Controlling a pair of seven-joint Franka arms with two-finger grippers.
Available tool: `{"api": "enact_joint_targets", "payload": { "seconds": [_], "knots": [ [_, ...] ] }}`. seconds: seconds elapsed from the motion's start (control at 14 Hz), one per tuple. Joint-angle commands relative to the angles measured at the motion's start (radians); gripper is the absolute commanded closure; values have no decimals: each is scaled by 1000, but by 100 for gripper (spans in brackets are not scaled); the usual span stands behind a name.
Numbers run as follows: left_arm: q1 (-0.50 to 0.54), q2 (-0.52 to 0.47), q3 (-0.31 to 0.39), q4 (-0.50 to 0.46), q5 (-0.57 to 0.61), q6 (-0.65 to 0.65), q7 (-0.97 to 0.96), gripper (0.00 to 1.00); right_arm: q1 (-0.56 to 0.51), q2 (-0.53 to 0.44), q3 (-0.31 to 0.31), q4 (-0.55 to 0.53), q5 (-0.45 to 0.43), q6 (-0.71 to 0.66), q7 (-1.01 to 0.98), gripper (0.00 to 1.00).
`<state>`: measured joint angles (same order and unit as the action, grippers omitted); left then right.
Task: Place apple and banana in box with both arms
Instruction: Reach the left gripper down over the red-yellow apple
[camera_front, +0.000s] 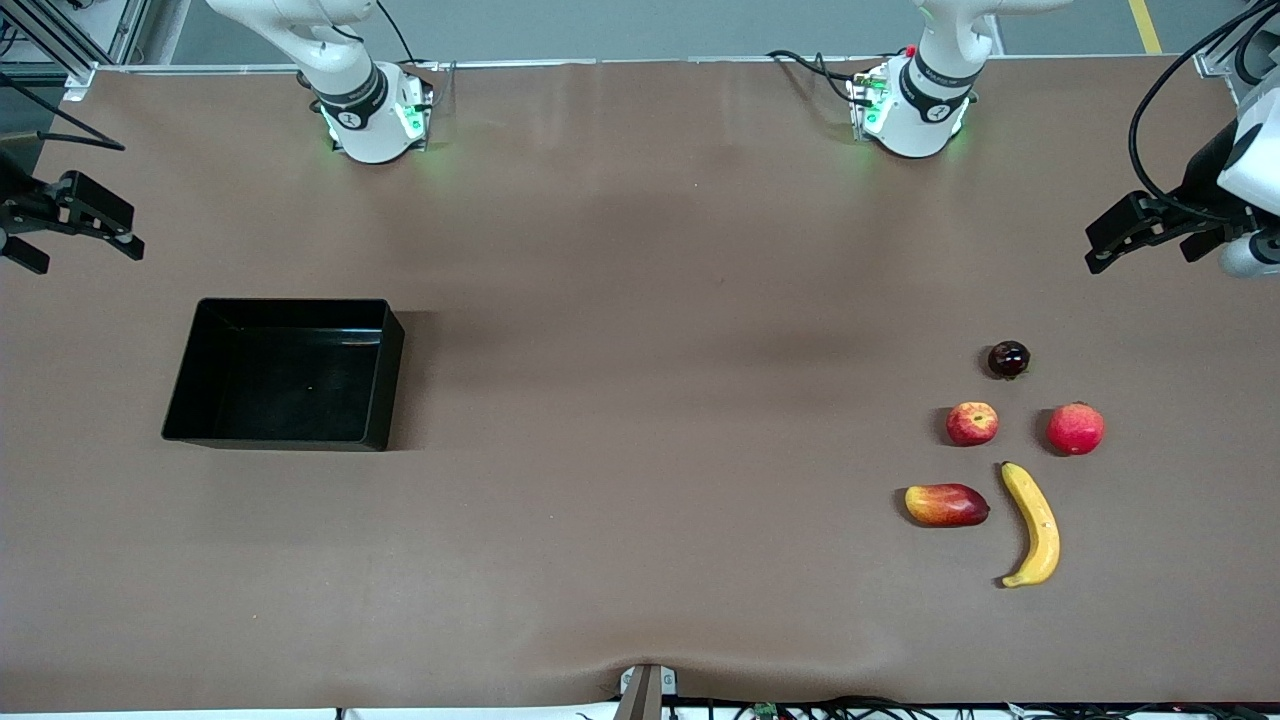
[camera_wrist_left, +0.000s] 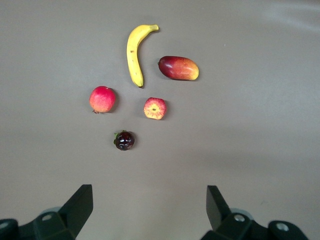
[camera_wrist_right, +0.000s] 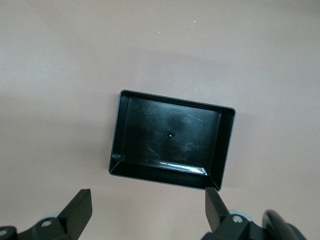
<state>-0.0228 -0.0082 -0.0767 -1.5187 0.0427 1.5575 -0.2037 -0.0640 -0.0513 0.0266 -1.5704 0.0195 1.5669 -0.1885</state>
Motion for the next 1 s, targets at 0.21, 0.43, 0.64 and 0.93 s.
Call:
{"api": "enact_joint_targets", "payload": {
  "seconds": [0.21, 0.43, 0.64, 0.93],
  "knots": [
    [4, 37, 0, 20, 20, -17, 4, 0, -8, 14, 2, 27, -4, -15, -6, 0],
    [20, 128, 5, 15, 19, 37, 18, 0, -8, 14, 1, 27, -4, -15, -8, 0],
    [32, 250, 5, -15, 19, 168, 18, 0, -10, 14, 1, 26, -4, -15, -8, 0],
    [24, 408, 3, -49, 19, 393, 18, 0, -8, 33, -1, 27, -6, -8, -9, 0]
  ]
}}
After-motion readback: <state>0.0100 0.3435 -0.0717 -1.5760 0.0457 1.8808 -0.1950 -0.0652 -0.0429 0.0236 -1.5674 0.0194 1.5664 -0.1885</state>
